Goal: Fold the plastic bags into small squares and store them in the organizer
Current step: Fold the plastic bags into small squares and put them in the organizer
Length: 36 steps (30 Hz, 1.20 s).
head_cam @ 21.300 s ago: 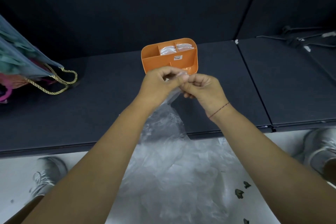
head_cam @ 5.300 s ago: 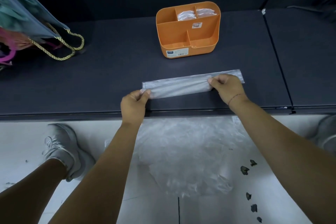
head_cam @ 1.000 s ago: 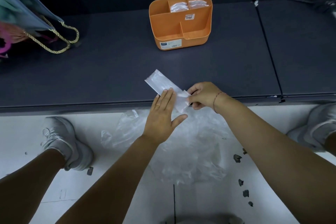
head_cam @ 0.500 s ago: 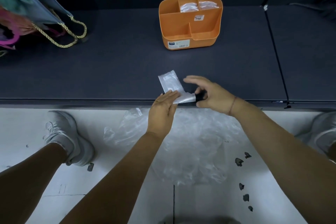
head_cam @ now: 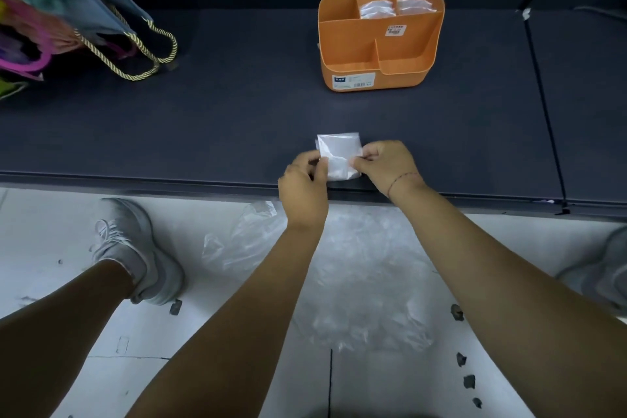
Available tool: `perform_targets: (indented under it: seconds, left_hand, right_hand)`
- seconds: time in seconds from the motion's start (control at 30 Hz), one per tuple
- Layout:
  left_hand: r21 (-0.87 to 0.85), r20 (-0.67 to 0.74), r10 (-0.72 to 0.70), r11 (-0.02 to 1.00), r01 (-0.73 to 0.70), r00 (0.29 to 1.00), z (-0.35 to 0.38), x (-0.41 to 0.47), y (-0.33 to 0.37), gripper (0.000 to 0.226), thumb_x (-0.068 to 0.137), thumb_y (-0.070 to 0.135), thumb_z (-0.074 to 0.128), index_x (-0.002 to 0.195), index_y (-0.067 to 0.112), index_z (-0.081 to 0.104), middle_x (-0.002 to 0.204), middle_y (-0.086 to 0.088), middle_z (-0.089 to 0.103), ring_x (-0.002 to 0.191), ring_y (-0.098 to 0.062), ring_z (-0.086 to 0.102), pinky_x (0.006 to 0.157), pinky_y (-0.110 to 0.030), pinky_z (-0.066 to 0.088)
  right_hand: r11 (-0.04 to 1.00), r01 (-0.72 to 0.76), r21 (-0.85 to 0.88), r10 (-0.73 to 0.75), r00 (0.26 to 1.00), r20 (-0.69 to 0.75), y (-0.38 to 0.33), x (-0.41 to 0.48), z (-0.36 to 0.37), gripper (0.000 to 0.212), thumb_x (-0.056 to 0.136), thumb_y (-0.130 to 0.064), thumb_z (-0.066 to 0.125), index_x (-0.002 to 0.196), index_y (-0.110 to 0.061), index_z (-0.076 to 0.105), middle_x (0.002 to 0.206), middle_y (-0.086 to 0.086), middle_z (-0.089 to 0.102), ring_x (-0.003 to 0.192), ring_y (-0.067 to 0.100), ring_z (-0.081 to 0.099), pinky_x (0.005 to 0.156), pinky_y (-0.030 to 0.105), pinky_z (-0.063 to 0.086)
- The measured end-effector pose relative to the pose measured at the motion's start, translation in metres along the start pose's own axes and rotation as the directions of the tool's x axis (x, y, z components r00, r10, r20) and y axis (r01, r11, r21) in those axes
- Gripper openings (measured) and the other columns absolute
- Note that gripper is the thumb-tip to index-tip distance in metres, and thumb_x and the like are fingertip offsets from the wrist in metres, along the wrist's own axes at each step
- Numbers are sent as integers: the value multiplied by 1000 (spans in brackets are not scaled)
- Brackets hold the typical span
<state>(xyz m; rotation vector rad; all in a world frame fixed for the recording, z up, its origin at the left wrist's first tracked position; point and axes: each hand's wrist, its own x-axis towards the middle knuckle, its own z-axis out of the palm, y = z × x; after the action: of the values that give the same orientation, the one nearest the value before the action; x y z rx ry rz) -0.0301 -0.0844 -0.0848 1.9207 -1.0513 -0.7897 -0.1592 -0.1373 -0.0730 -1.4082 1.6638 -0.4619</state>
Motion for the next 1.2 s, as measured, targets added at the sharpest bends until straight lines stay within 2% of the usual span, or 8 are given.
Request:
perform_targets:
  seconds: [0.13,0.27,0.43,0.73,0.87,1.0,1.1,1.2]
  left_hand:
    - [252,-106,196,954,-164,975,2,6,-4,38,95,24,61,131,13,57,109,-1,64,108,-21,52,100,-38,37]
    - [484,205,524,680,-551,827,1,12,-25,49,102,33,29,138,10,53,146,-6,49,141,-27,35,117,-45,16]
    - [666,453,315,502,-552,834,-7,13,-37,71,96,47,-3,156,14,17,164,0,15,152,-23,7,120,-49,-4]
    - [658,487,202,554,-510,849,-10,2,-30,94,82,68,-18,157,13,0,165,0,-1,151,-18,-9,118,-45,-15]
    - [475,438,168,791,-386,883,-12,-15,-20,82,94,67,11,157,14,14,164,3,11,151,-13,-4,118,-36,-17]
    - [73,353,29,996,-59,935,-20,-17,6,75,95,50,54,154,15,24,157,0,29,145,-16,22,120,-40,19]
    - [-169,541,-101,960,225,835,-29,-11,29,93,81,60,69,154,23,25,148,9,43,132,-9,45,103,-28,42]
    - [-274,711,-96,875,399,697,-32,-8,44,68,79,52,73,134,18,53,126,-1,66,115,-16,63,97,-34,52]
  right_hand:
    - [994,-34,-102,34,999,1,-11,7,4,10,86,-20,68,89,-11,72,95,3,70,87,17,62,76,26,46]
    - [988,-74,-137,78,997,18,-15,11,6,12,86,-23,68,92,-13,72,95,1,71,90,18,64,81,30,51]
    - [988,-61,-145,66,997,30,-15,5,6,22,88,-31,66,69,-20,65,70,-6,60,72,14,56,65,27,42]
    - [991,-77,109,88,991,-103,-16,-14,14,11,83,-23,67,76,-17,61,75,-8,61,70,8,55,65,23,46]
    - [957,-68,281,92,993,-70,-11,-15,7,24,79,-5,71,72,-20,53,76,-4,56,70,10,53,71,25,47]
    - [911,-2,413,-6,1000,17,-9,-28,-18,26,80,-1,72,84,-20,55,83,1,59,76,10,55,72,23,48]
    - [876,58,478,-132,984,123,-14,-40,-42,27,81,1,72,95,-15,56,71,-8,62,68,3,57,67,17,47]
    - [869,79,488,-218,947,236,-16,-49,-60,28,81,3,72,98,-15,58,72,-3,64,70,7,59,70,16,49]
